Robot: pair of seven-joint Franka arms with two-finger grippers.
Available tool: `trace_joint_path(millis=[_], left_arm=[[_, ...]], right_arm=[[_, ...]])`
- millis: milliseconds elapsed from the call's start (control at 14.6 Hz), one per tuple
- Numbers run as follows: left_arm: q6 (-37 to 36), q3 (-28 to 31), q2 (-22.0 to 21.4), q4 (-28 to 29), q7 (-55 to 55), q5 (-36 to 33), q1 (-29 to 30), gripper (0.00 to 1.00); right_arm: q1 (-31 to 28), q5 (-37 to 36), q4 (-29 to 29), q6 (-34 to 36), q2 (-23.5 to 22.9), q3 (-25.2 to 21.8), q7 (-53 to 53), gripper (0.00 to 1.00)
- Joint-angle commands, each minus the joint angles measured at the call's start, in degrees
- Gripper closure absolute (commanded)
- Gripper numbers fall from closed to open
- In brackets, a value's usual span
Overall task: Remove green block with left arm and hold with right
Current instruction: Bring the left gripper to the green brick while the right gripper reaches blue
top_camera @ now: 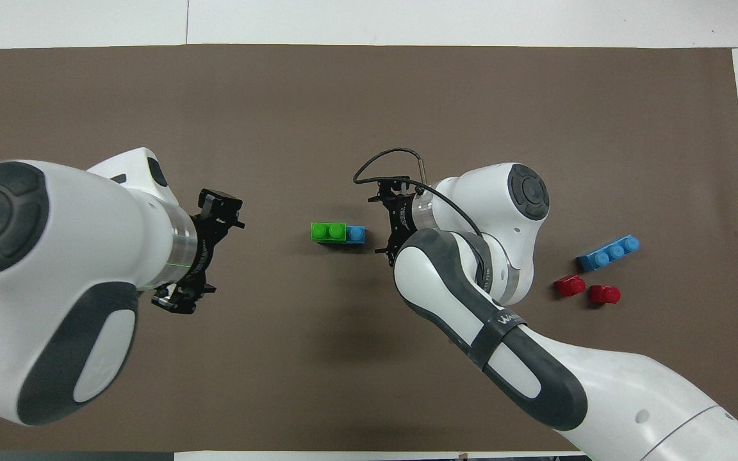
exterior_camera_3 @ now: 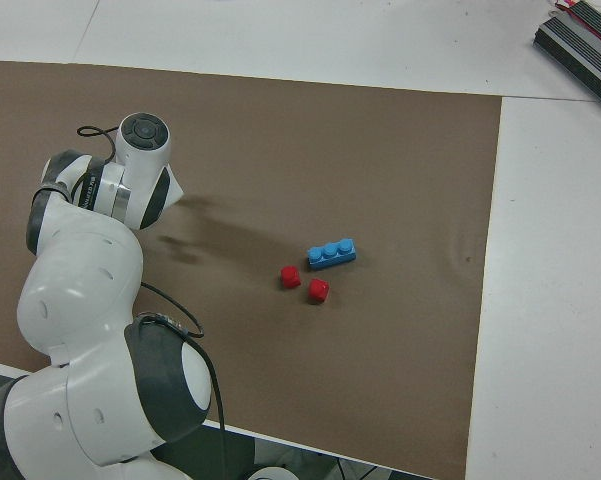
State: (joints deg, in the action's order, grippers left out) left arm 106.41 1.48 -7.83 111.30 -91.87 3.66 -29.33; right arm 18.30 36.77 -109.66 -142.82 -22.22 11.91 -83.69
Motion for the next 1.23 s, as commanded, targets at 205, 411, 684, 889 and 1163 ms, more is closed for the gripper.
trace_joint_path(millis=[205,411,684,889,1163], left_arm=[[8.27,0.90,2.72,3.84,-19.54,0.20,-6.61,0.00],[13.19,0.98,5.80,4.98,-25.71,-0.06,-8.64,0.00],[18.21,1.07,8.79,5.24,-31.34,-0.32,-8.38,0.00],[20.14,1.16,9.93,5.25,-32.75,-0.41,-7.94,0.00],[24.54,1.16,13.27,5.25,-34.95,-1.82,-7.59,0.00]], right_arm=[[2.96,0.93,2.08,-4.66,-4.15,-0.13,-1.21,0.00],[4.02,0.93,2.08,-7.46,-5.64,-0.13,-1.56,0.00],[4.99,0.85,1.99,-9.23,-6.79,-0.22,-1.56,0.04],[4.73,0.76,1.55,-9.32,-6.88,-0.22,-1.47,0.27],[3.85,0.76,0.50,-10.02,-6.88,-0.31,-1.21,0.36]])
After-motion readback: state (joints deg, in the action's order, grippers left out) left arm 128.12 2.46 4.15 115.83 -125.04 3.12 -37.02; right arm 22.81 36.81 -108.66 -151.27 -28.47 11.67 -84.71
